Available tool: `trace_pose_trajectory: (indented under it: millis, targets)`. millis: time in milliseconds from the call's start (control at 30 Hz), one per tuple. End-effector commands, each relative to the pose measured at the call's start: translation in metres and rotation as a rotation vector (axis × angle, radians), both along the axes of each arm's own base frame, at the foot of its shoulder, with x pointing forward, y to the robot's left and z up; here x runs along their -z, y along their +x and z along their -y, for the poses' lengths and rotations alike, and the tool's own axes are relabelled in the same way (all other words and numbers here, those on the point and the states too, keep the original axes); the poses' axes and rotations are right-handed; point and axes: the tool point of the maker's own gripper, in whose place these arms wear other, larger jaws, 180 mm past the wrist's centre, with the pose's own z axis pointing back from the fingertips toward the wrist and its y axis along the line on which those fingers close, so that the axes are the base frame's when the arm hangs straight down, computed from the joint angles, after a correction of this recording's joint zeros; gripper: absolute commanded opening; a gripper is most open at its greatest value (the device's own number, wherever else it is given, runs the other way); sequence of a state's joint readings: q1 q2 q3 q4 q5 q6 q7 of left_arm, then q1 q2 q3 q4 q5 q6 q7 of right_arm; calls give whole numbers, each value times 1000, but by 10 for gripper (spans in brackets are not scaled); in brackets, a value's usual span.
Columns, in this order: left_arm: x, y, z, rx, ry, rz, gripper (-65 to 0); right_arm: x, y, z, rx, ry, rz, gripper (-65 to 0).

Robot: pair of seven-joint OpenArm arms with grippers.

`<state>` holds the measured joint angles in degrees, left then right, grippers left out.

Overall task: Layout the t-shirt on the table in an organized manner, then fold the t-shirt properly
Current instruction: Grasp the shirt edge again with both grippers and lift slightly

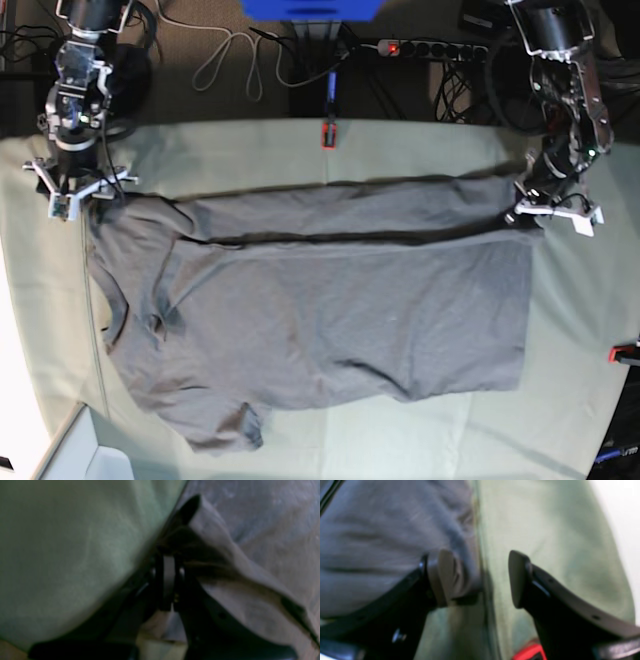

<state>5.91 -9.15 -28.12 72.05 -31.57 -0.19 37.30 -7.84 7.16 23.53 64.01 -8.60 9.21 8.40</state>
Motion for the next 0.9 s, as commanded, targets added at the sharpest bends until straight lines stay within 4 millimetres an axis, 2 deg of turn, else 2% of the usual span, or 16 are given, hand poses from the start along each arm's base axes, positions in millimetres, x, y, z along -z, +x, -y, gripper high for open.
trace_pose_trajectory:
  millis: [0, 167, 333, 500, 567, 600, 733, 767, 867]
  targets:
    - [-6, 3, 1, 12, 4, 5, -648, -12, 8, 4, -7, -15, 41, -295]
    - [-17, 9, -1, 14, 18, 36, -648, -5, 2, 1, -15, -10, 21, -295]
    - [-18, 7, -2, 17, 25, 37, -648, 3, 5, -24, -84, 7, 0, -296]
    - [-33, 14, -3, 26, 44, 76, -648, 22, -2, -28, -83, 32, -48, -304]
    - [-36, 11, -3, 31, 53, 82, -648, 23, -5, -28, -83, 30, -53, -347]
    - [-41, 13, -3, 34, 60, 94, -648, 22, -6, -28, -85, 28, -50, -389]
    - [-47, 12, 2, 58, 49, 83, -648, 25, -15, -24, -80, 22, -62, -621]
    - [-45, 10, 2, 60, 39, 66, -648, 21, -15, -24, -82, 16, -59, -650]
    - [-50, 5, -4, 50, 21, 41, -648, 4, -23, -24, -103, -18, -28, -650]
